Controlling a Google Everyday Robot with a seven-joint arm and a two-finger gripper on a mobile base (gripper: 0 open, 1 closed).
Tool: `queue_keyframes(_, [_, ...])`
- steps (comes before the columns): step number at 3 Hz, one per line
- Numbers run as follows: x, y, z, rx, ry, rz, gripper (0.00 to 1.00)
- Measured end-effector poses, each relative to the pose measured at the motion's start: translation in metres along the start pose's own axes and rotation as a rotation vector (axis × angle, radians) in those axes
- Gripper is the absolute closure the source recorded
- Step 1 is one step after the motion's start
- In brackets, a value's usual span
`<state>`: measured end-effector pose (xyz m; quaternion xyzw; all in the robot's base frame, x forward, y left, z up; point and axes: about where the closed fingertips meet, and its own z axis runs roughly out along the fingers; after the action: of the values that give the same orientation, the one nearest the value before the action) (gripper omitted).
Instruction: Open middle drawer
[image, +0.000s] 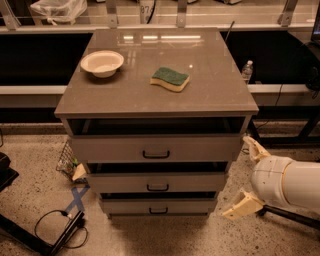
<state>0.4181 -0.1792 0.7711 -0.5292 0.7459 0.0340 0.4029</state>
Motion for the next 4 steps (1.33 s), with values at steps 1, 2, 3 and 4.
queue_keyframes(1, [-0.001, 0.008, 0.011, -0.022, 0.011, -0.013, 0.0])
queue_keyframes(2, [0.008, 0.036, 0.055, -0.05, -0.012, -0.024, 0.0])
queue_keyframes(3, [0.039, 0.065, 0.124, -0.058, -0.01, -0.037, 0.0])
queue_keyframes(4, [0.063, 0.079, 0.165, -0.061, -0.021, -0.015, 0.0])
